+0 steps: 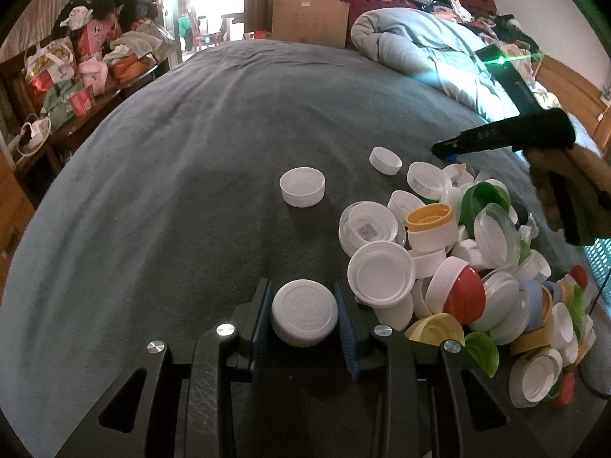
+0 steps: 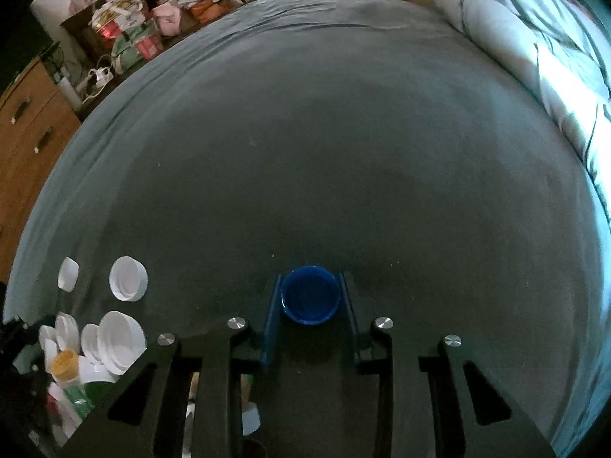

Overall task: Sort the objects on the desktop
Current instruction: 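Carry the white and blue caps over the blue basket and release them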

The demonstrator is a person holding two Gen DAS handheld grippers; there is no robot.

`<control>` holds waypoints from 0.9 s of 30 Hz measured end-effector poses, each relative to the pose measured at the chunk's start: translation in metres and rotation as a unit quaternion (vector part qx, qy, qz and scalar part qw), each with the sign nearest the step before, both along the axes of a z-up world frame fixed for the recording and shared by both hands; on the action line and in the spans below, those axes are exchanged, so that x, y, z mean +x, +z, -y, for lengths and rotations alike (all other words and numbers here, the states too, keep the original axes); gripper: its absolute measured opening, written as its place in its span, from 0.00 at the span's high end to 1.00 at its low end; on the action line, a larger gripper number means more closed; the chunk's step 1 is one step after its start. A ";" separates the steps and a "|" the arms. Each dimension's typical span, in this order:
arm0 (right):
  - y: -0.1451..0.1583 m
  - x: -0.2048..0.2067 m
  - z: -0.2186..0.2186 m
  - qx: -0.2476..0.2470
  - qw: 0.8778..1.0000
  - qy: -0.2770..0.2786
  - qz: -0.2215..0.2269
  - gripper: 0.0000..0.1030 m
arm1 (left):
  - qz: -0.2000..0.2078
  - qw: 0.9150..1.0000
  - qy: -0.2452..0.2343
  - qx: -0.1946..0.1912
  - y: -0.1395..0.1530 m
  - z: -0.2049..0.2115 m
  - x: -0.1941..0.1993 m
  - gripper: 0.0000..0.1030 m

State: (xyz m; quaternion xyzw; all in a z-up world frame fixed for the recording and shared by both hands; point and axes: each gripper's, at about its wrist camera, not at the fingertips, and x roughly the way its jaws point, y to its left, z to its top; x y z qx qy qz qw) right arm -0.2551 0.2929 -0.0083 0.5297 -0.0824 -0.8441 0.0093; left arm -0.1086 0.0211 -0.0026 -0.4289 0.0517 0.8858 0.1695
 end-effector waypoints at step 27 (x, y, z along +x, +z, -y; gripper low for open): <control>0.392 0.298 -0.110 -0.055 0.963 -0.191 -0.182 0.75 | -0.003 0.997 -0.070 -0.022 0.358 -0.135 -0.024 0.67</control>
